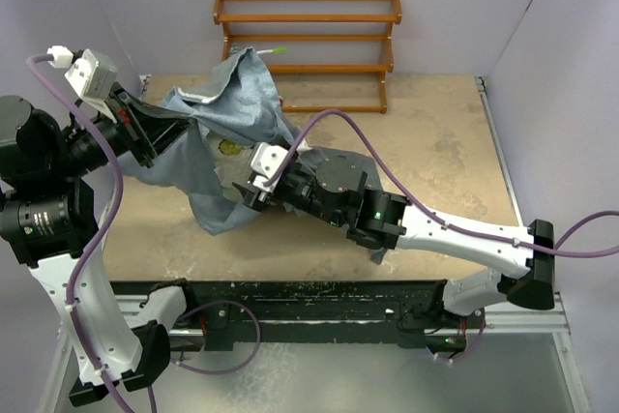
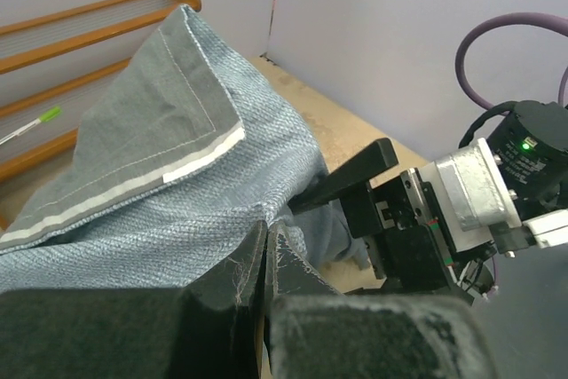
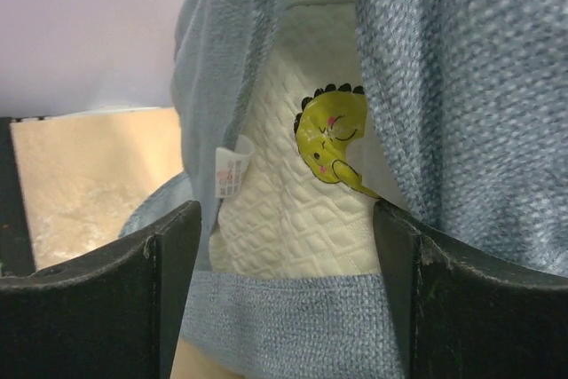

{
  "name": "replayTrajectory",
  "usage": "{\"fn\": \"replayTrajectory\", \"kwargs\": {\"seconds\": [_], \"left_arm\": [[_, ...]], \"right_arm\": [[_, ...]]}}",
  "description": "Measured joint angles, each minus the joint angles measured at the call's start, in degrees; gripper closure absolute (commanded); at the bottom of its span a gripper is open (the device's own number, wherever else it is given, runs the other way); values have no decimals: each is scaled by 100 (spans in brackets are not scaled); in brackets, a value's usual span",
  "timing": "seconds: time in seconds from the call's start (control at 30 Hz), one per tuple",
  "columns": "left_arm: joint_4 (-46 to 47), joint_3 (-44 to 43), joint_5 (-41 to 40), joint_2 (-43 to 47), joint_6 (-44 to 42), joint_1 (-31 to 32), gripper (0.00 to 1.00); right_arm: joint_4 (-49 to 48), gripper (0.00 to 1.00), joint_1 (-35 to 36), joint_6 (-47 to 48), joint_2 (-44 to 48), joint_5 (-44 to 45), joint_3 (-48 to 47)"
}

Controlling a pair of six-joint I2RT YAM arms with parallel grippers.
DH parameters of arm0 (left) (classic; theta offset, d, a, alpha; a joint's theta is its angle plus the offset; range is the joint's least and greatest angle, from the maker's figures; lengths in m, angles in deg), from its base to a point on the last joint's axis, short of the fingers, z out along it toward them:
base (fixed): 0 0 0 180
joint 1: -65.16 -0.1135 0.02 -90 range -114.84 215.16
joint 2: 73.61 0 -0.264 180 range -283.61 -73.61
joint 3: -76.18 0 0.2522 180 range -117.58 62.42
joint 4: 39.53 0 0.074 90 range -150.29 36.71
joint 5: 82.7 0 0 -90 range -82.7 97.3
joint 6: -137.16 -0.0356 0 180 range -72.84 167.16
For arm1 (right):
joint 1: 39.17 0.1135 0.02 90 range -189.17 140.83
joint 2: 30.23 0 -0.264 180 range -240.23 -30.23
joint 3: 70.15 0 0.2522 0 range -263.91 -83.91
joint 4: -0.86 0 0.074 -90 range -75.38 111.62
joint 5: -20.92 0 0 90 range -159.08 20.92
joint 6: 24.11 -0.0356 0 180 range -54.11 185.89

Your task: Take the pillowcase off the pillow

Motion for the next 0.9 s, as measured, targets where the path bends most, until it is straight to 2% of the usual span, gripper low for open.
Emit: {"fn": "replayTrajectory", "kwargs": {"seconds": [0.43,0.67,0.73,0.8,0.9], "left_arm": [[-33,-2,199,22,-101,0,100],[-127,-2,269,7,-173,0,100],[-136,-2,304,7,-177,0,100],[-164,-2,315,4,-208,0,100],[-232,-7,319,-11,-260,0,100]], "right_arm": [[-1060,15,59,1353,-549,1851,-229],[-1694,11,155,2079,-713,2490,-243],[-1698,14,151,2127,-863,2496,-345],[-1692,22,125,2109,-1064,2461,-481],[-1617,47,63,1891,-1281,2253,-533]]}}
